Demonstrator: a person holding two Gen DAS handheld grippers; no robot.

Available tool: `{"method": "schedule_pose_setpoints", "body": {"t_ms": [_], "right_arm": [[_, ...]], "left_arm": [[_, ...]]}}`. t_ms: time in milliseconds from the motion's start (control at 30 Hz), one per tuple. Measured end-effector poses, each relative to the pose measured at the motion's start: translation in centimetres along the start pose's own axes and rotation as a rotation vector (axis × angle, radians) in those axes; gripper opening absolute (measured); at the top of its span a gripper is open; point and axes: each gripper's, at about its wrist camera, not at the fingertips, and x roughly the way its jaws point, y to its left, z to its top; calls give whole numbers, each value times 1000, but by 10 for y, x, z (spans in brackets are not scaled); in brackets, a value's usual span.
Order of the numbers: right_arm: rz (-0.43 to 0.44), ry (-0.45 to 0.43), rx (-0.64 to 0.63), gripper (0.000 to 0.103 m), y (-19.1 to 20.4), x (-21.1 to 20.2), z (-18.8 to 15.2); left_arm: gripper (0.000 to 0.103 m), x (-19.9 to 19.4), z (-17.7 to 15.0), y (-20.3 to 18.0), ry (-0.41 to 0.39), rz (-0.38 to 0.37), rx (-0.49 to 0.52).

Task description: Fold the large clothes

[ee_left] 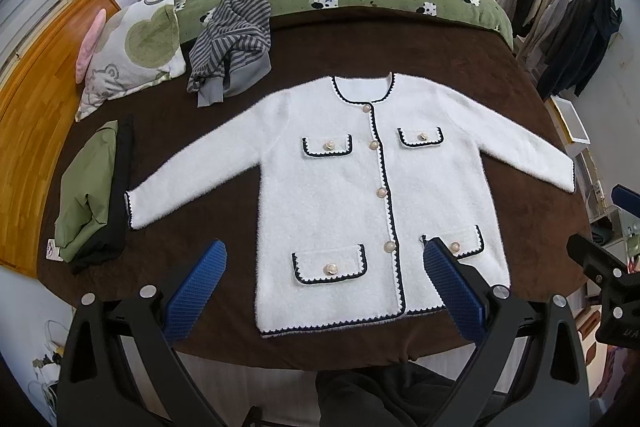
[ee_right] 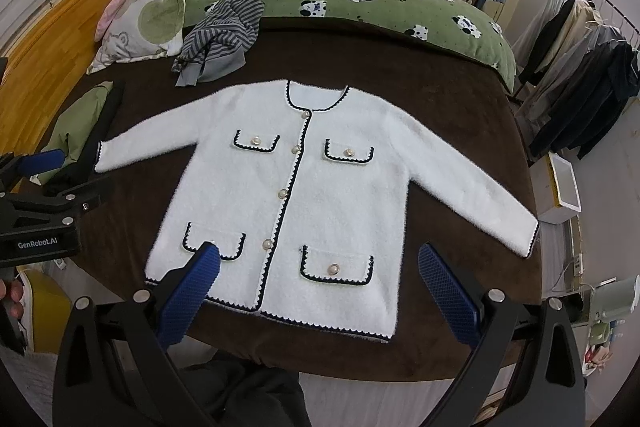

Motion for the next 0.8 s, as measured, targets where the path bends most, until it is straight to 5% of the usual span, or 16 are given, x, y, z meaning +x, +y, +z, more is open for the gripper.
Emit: {"method": "schedule_pose_setpoints", "body": {"t_ms": [800], "right_arm": [[-1, -5, -5, 97, 2, -2, -1]], "left_arm": [[97, 0, -2, 0, -4, -1, -1]]}}
